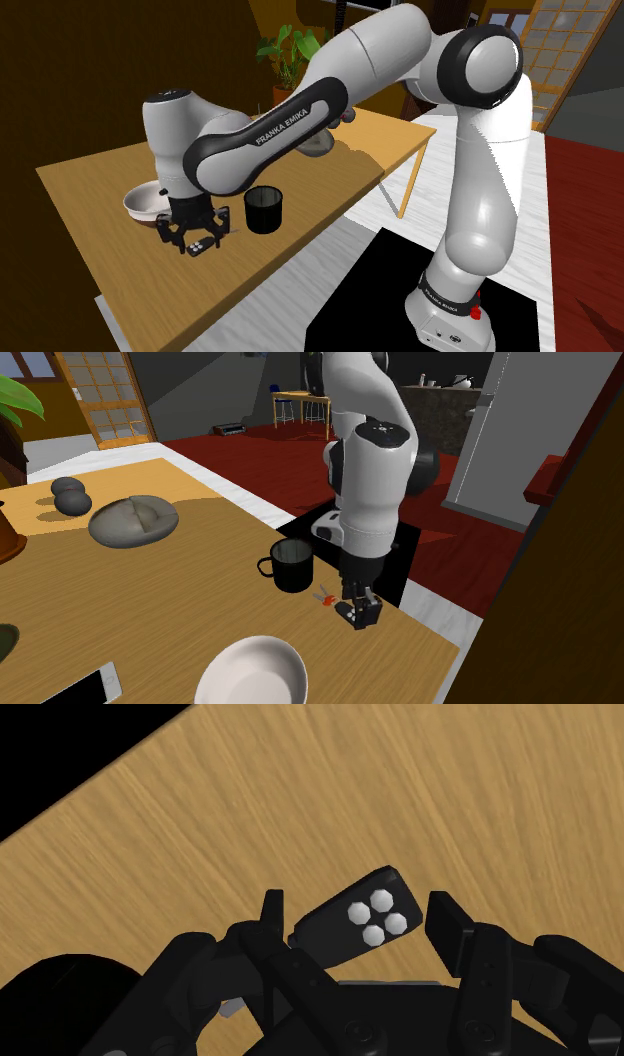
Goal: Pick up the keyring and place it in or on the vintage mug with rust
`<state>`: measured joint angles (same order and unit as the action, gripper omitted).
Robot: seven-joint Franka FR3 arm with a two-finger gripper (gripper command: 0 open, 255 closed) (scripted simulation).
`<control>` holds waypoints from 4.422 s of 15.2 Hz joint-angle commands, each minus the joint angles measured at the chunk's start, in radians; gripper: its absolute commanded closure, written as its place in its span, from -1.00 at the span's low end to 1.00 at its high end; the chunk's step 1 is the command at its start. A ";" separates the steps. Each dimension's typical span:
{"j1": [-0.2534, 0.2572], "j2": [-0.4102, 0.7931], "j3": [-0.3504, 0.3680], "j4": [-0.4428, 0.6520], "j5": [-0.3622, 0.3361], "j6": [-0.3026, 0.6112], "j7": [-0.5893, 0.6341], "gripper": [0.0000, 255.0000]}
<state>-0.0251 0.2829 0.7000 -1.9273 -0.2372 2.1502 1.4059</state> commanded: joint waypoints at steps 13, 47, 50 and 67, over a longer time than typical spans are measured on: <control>-0.021 -0.080 0.024 0.105 0.072 -0.164 -0.051 1.00; -0.202 -0.390 -0.105 -0.139 0.290 -0.152 -0.439 1.00; -0.201 -0.377 -0.102 -0.168 0.284 -0.112 -0.434 1.00; -0.201 -0.376 -0.101 -0.173 0.283 -0.106 -0.433 -1.00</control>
<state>-0.2259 -0.0856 0.6001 -2.1131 0.0417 2.0629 0.9761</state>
